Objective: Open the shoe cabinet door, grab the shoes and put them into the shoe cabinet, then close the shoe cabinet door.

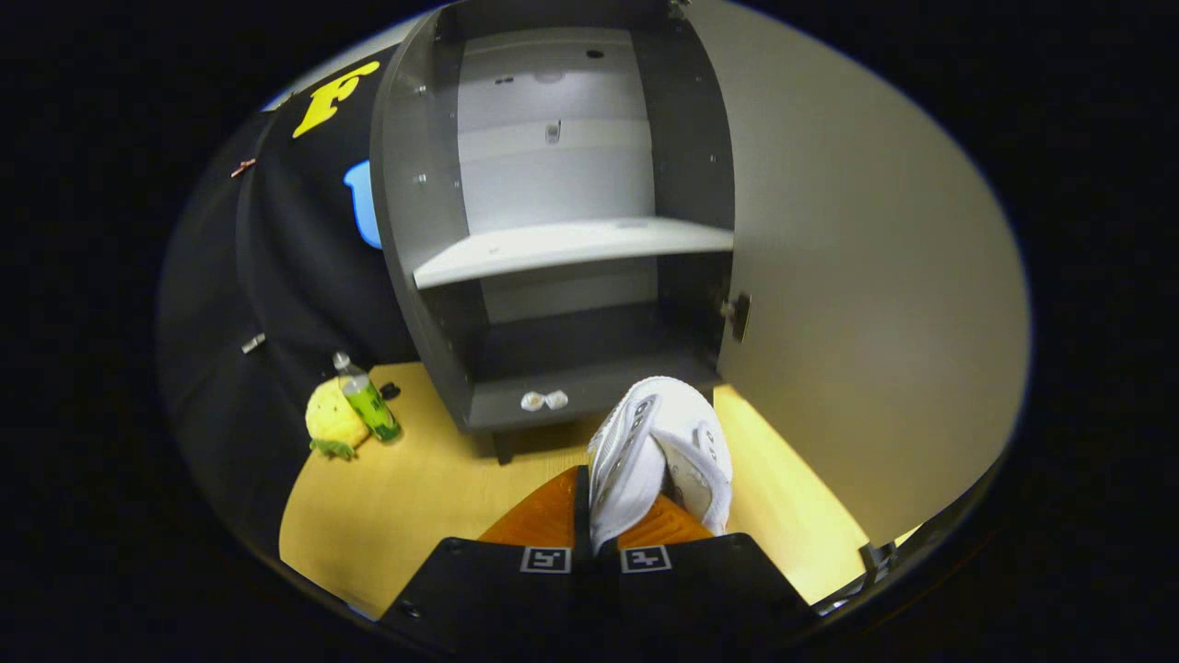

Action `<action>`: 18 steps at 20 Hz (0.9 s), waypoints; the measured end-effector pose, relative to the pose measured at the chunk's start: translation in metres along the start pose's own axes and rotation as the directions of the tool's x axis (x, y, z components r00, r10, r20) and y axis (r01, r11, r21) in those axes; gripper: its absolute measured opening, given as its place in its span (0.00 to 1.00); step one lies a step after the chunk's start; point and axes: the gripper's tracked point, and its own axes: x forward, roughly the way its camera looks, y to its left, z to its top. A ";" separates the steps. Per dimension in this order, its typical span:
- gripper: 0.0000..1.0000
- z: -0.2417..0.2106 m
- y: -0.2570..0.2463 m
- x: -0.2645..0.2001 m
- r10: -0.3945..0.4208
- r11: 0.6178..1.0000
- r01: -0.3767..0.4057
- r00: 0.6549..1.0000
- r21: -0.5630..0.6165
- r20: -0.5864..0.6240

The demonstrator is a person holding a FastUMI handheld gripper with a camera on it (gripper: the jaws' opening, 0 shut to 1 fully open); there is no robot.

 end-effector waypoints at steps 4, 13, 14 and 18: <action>0.05 0.075 0.011 -0.009 0.003 1.000 -0.004 0.996 0.011 0.088; 0.05 0.197 0.028 0.050 0.072 0.995 -0.057 0.974 -0.078 0.212; 0.05 0.209 0.028 0.062 0.086 0.994 -0.068 0.972 -0.089 0.218; 0.05 0.238 0.031 0.125 0.121 0.985 -0.094 0.974 -0.144 0.194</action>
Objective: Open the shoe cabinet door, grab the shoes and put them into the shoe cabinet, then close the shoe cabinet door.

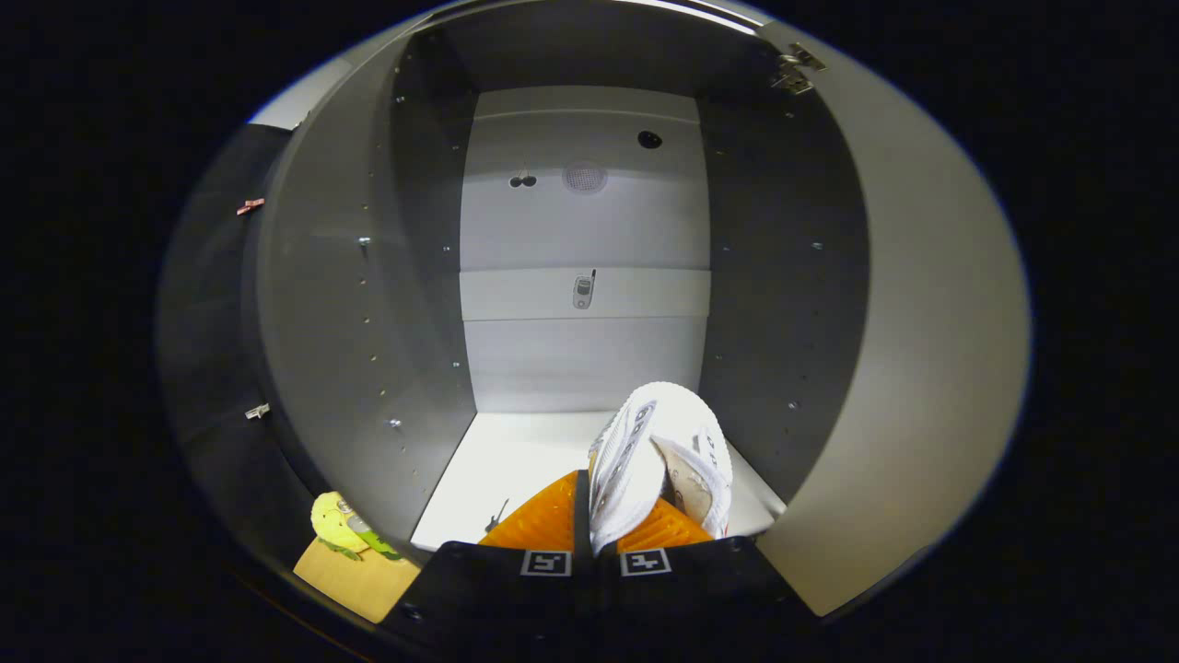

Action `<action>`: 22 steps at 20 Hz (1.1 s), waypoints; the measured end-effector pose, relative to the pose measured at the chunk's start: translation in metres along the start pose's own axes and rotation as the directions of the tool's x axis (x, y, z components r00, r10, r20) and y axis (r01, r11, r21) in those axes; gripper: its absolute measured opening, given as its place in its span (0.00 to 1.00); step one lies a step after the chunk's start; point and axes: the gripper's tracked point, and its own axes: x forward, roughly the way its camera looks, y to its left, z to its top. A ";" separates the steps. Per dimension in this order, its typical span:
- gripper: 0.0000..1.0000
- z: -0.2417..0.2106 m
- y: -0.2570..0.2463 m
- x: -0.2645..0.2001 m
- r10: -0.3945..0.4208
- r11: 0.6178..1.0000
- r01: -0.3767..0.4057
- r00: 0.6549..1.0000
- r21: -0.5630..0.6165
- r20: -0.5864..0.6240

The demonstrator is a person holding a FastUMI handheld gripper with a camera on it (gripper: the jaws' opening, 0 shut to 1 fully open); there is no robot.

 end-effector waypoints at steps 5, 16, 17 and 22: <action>0.04 0.007 -0.007 0.076 0.020 1.000 -0.020 1.000 0.006 -0.018; 0.04 -0.037 0.007 0.141 0.078 0.996 -0.073 0.988 0.043 -0.134; 0.05 -0.041 0.007 0.142 0.074 0.997 -0.071 0.987 0.027 -0.145; 0.16 -0.043 0.014 0.124 0.063 0.996 -0.072 0.989 -0.058 -0.137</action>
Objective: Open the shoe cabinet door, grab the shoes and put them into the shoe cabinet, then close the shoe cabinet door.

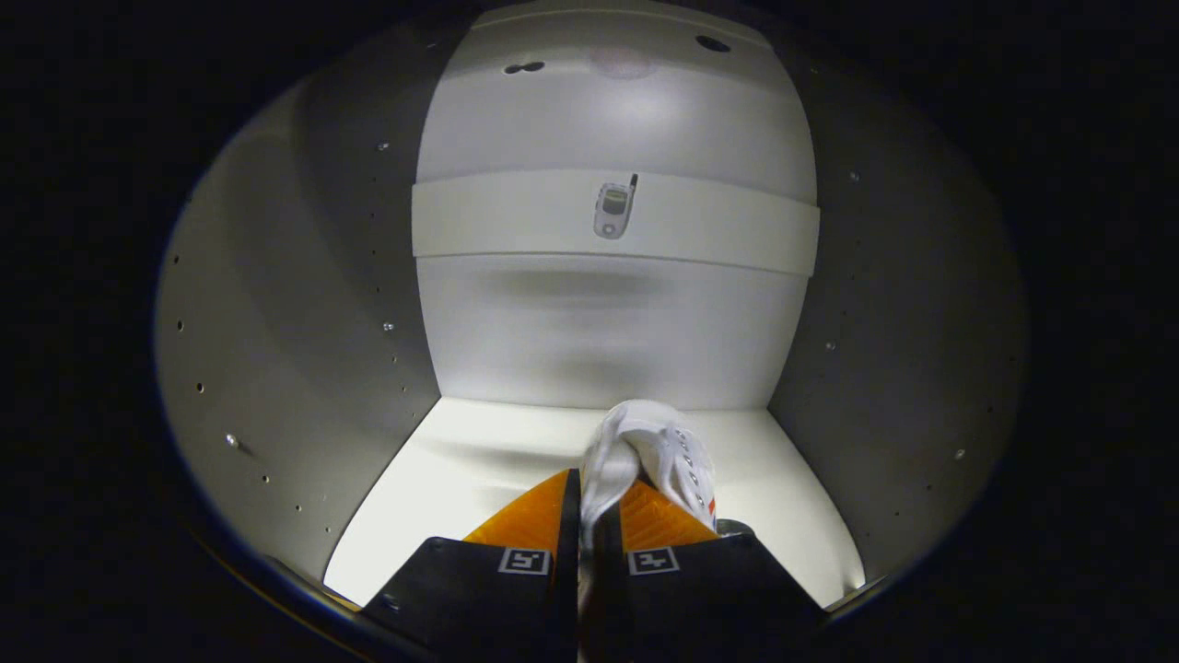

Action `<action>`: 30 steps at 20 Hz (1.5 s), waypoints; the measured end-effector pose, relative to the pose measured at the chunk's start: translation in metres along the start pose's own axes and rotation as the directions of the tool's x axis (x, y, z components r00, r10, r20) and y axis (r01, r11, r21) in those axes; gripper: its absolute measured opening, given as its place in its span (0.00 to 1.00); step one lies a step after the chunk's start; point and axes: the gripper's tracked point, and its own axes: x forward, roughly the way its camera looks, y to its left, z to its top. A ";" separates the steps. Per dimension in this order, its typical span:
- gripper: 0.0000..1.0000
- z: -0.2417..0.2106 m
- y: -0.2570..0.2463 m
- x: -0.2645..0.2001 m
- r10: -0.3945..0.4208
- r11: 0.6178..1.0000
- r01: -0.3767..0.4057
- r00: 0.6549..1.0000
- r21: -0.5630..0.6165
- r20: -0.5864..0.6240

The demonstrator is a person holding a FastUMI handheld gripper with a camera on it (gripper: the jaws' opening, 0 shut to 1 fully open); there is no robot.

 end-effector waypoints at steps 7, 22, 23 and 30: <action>0.16 0.005 -0.004 -0.050 -0.003 0.998 0.001 0.999 0.055 0.033; 0.16 0.020 -0.021 -0.351 -0.167 0.973 0.124 0.959 0.194 0.229; 0.16 0.015 -0.030 -0.373 -0.196 0.966 0.147 0.953 0.211 0.232; 0.16 -0.018 -0.109 -0.500 -0.360 0.920 0.301 0.903 0.253 0.233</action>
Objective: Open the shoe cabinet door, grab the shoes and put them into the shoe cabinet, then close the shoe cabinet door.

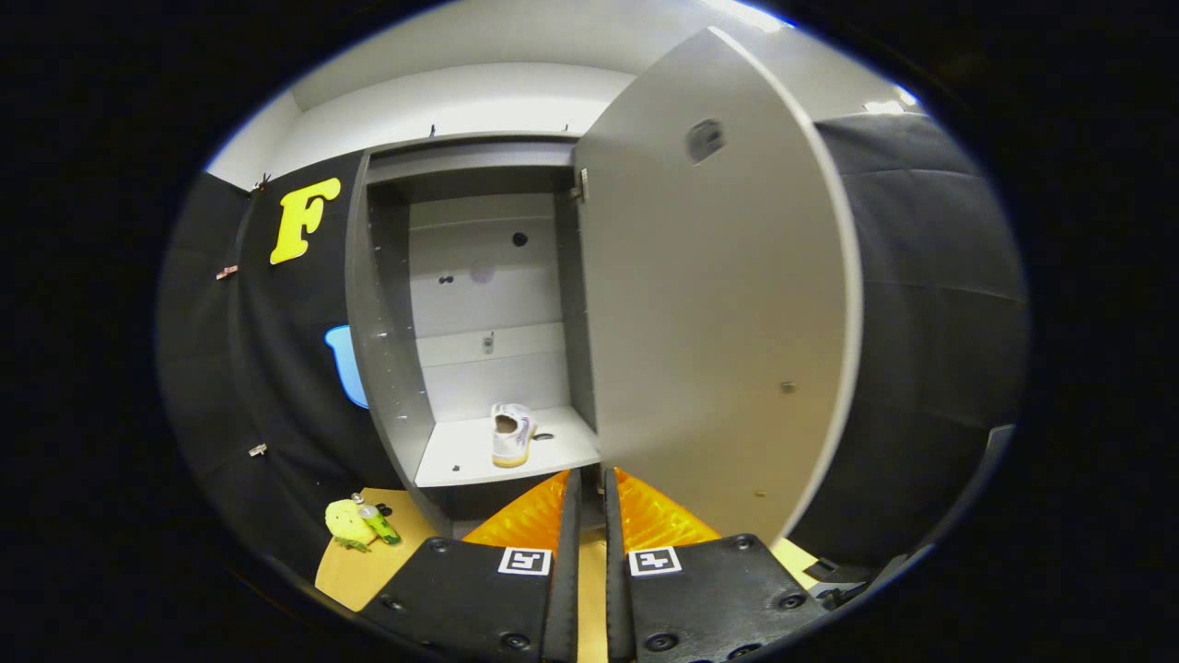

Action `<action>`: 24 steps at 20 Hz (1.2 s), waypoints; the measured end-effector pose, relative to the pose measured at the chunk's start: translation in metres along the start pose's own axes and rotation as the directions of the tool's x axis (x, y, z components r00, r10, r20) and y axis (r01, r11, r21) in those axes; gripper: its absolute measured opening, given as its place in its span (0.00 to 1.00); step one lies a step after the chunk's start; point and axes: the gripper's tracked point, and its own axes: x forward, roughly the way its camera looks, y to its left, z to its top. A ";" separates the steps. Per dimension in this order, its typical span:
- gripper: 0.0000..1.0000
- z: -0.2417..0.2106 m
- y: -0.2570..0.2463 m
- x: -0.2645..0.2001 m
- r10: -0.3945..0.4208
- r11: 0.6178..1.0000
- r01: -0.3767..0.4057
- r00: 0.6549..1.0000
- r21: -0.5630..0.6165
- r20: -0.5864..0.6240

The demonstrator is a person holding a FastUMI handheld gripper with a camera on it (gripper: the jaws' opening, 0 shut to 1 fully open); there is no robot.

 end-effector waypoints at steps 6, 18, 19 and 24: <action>0.16 0.020 -0.105 -0.018 -0.026 1.000 0.025 0.997 0.012 0.068; 0.17 0.010 -0.130 0.038 0.227 0.973 -0.227 0.974 0.034 -0.009; 0.17 0.011 -0.128 0.038 0.227 0.973 -0.227 0.974 0.032 -0.006; 0.16 0.012 -0.122 0.038 0.208 0.977 -0.207 0.978 0.051 -0.005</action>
